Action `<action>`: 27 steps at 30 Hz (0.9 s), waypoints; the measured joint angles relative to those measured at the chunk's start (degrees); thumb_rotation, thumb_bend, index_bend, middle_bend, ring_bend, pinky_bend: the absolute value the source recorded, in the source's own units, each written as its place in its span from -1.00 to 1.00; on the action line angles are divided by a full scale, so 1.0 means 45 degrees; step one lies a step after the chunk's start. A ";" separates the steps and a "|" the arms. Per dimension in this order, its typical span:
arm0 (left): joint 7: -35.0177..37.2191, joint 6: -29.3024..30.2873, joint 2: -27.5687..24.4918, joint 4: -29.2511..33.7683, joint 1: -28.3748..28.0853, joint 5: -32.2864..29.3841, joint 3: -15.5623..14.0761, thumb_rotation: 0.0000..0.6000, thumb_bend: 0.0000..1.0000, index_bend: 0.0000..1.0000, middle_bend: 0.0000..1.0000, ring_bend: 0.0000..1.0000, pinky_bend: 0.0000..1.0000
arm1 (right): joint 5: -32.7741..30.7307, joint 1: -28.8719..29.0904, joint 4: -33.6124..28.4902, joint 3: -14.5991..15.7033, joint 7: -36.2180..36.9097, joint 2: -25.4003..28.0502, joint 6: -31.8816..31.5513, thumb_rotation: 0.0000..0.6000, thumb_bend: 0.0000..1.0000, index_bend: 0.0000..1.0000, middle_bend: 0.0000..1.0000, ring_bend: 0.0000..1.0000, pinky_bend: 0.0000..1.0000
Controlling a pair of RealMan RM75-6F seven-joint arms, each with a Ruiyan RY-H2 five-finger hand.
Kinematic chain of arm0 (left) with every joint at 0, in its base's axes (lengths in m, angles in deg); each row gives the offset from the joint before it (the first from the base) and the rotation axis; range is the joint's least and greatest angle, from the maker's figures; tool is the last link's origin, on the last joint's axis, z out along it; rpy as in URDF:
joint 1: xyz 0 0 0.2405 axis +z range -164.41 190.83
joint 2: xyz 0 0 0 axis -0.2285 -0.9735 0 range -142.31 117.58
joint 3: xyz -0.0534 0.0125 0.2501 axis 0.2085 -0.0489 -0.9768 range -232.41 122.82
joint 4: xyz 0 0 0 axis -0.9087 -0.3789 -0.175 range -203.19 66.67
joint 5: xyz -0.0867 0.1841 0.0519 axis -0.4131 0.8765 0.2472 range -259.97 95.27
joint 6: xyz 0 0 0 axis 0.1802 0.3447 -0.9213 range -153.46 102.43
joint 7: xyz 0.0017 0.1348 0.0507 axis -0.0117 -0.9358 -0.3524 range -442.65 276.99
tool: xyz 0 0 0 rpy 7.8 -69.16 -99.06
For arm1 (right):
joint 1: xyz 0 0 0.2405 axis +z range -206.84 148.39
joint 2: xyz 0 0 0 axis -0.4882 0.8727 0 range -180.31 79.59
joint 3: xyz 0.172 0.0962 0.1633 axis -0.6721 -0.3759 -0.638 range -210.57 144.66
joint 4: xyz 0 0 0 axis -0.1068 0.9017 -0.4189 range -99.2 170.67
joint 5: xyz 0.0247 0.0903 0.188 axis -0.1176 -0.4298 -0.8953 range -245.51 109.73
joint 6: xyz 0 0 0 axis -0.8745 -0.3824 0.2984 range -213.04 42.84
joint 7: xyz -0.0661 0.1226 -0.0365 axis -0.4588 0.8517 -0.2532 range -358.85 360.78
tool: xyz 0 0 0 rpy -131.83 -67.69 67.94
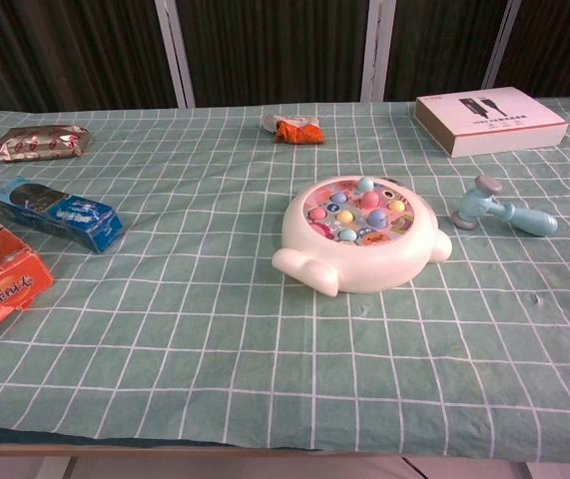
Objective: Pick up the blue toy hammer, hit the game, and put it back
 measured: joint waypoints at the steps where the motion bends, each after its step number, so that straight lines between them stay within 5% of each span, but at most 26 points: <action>1: 0.0001 -0.0005 0.0006 -0.0005 -0.0002 0.0003 -0.0002 1.00 -0.08 -0.94 -1.00 -1.00 -0.97 | -0.0008 -0.0001 -0.0003 -0.0002 0.0011 0.0001 0.0002 1.00 -0.44 -1.00 -1.00 -1.00 -0.93; 11: 0.0122 -0.0088 0.0033 -0.0037 -0.0122 0.0095 0.0029 1.00 -0.08 -0.94 -1.00 -1.00 -0.97 | -0.0549 0.0399 0.0072 -0.0423 0.0415 -0.0082 0.0591 1.00 -0.44 -0.99 -1.00 -1.00 -0.93; 27: 0.0516 -0.0475 -0.0049 -0.0131 -0.0402 0.0134 0.0011 1.00 -0.08 -0.94 -1.00 -1.00 -0.97 | -0.5604 0.4485 0.1311 -0.3437 0.1096 -0.0792 0.6276 1.00 -0.39 -0.31 -1.00 -1.00 -1.00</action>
